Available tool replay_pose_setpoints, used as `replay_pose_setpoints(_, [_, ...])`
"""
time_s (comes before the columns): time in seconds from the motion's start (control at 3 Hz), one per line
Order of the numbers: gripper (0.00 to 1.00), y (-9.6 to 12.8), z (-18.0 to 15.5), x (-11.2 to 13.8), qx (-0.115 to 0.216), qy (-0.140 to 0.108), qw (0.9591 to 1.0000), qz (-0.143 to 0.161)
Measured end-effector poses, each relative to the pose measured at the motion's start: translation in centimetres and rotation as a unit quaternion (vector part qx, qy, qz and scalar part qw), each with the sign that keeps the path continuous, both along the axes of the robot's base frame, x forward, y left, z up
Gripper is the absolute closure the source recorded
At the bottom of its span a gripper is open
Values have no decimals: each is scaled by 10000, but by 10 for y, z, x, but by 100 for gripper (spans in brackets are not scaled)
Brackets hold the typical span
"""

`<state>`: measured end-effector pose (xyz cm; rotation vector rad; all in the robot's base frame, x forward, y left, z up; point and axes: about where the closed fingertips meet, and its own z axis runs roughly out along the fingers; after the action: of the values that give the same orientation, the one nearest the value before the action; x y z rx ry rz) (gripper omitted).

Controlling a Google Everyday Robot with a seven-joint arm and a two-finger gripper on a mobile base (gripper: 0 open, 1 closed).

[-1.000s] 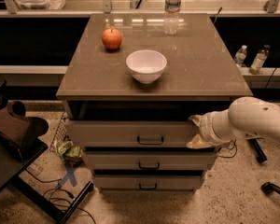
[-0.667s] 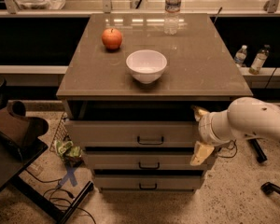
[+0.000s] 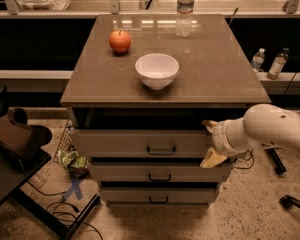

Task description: Open top drawer

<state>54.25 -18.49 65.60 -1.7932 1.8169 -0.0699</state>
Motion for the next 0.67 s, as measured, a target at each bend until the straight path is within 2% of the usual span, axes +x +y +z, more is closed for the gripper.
replay_pose_setpoints(0.33, [47, 1, 0, 0, -1, 3, 10000, 9])
replay_pose_setpoints(0.67, [70, -3, 9, -8, -246, 38, 9997, -35])
